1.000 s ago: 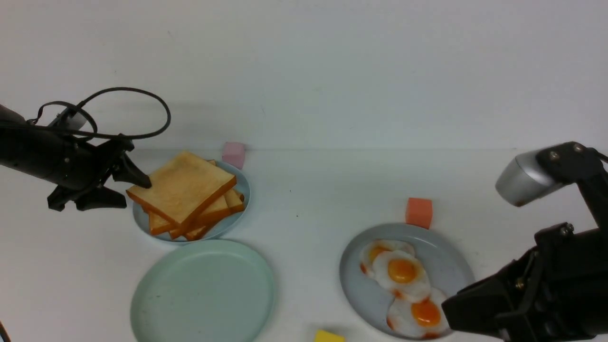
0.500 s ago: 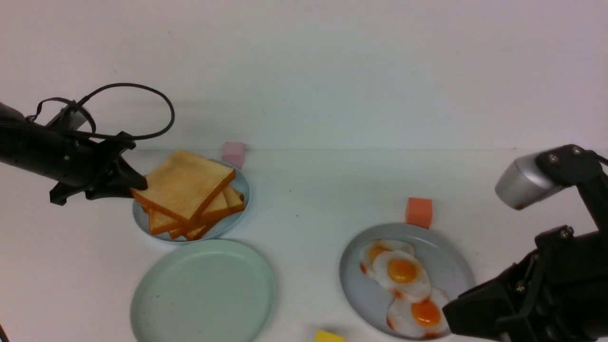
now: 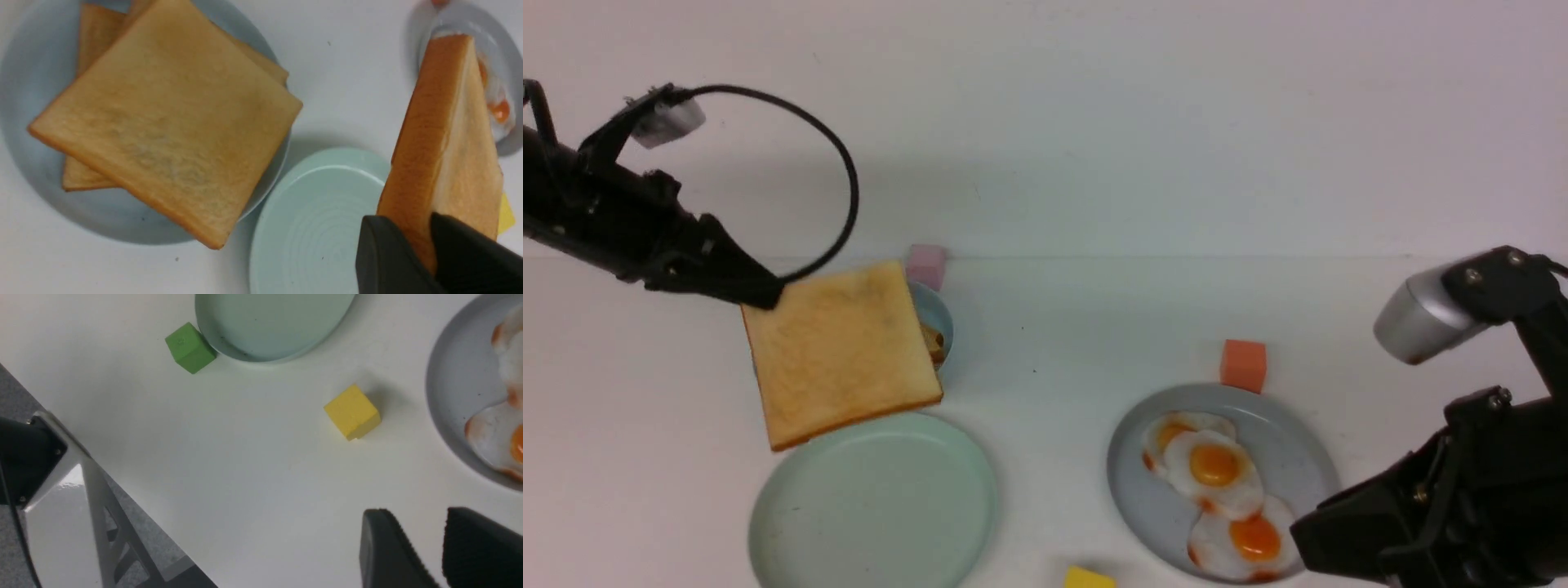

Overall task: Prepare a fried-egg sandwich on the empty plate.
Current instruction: Use the left arm to put a slice of bread into the empty plate in the middle

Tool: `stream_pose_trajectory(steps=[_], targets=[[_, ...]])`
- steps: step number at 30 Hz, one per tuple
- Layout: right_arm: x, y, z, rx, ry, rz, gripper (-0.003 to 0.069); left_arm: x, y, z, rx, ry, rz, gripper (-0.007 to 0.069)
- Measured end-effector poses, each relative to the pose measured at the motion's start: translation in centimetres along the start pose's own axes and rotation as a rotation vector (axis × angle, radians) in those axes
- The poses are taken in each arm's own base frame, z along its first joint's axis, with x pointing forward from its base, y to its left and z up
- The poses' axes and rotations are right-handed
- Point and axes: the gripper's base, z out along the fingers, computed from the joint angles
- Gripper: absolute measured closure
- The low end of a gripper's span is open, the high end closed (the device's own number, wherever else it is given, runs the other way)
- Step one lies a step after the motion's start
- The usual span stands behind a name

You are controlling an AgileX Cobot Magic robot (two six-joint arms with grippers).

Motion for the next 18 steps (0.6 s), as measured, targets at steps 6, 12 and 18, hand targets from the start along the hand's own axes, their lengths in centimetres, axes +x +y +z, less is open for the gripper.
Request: stream_pose_trajectory(steps=[6, 12, 18], targets=[[-0.1, -0.1, 0.0, 0.008, -0.008, -0.005, 0.0418, 1.7, -1.4, 3.4, 0.057, 0.090, 0.132, 0.0492], [-0.2, -0.1, 0.0, 0.009, -0.017, -0.004, 0.0418, 2.2, -1.2, 7.1, 0.015, 0.178, 0.213, 0.0492], [-0.2, -0.1, 0.0, 0.008, -0.017, -0.003, 0.0418, 2.6, -0.5, 8.1, -0.016, 0.208, 0.229, 0.0492]])
